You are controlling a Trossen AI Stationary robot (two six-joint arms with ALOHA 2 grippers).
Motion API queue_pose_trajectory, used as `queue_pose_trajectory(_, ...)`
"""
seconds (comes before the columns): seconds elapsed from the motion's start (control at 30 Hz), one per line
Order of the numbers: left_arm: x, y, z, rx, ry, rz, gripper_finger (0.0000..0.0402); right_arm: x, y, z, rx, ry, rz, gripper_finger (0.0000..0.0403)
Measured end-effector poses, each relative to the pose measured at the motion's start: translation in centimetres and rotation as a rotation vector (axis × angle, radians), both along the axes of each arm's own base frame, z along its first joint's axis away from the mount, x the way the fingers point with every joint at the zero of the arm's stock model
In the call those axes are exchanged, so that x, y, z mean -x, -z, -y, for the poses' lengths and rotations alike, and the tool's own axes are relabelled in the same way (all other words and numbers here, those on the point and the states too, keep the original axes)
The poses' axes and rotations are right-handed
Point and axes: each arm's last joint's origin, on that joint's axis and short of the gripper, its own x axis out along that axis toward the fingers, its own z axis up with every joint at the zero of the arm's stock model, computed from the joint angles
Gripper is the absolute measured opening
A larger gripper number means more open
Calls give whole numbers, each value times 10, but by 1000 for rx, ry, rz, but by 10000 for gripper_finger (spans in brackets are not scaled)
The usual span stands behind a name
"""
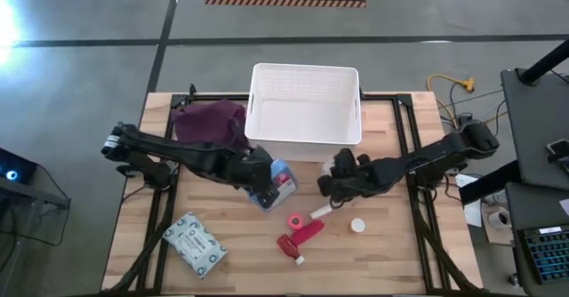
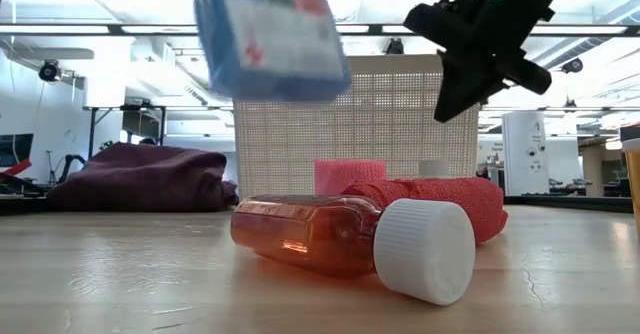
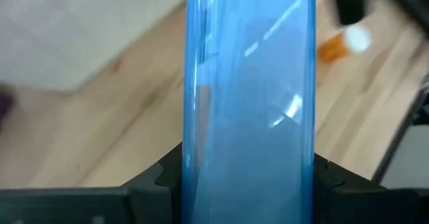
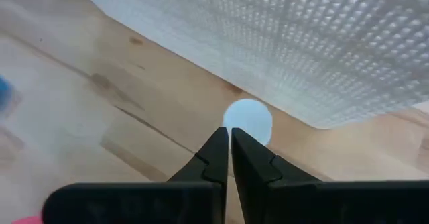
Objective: Pick & place medical supplies in basket/bin
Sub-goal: Put the blue first aid kit into the white bin
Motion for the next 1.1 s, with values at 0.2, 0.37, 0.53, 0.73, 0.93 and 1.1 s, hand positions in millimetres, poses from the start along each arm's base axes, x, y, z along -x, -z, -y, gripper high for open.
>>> queue_pose_trajectory(0.2, 1, -37, -2, -18, -19, 137, 148, 1, 0, -1, 0, 0, 1, 13)
queue_pose_trajectory(0.37, 5, -70, -5, -68, -3, 250, 148, 2, 0, -4, 0, -9, 3, 13)
queue_pose_trajectory(0.53, 11, -98, -20, -205, -26, 326, 148, 3, -1, -8, 17, -18, 14, 13)
queue_pose_trajectory(0.73, 13, -127, -77, -362, -143, 403, 148, 4, -1, -10, 17, -25, 14, 13)
queue_pose_trajectory(0.93, 16, -124, -157, -286, -202, 447, 148, 2, -3, -11, 2, -5, 36, 13)
queue_pose_trajectory(1.1, 16, -66, -223, -57, -285, 371, 148, 2, -4, -11, -8, 9, 48, 13)
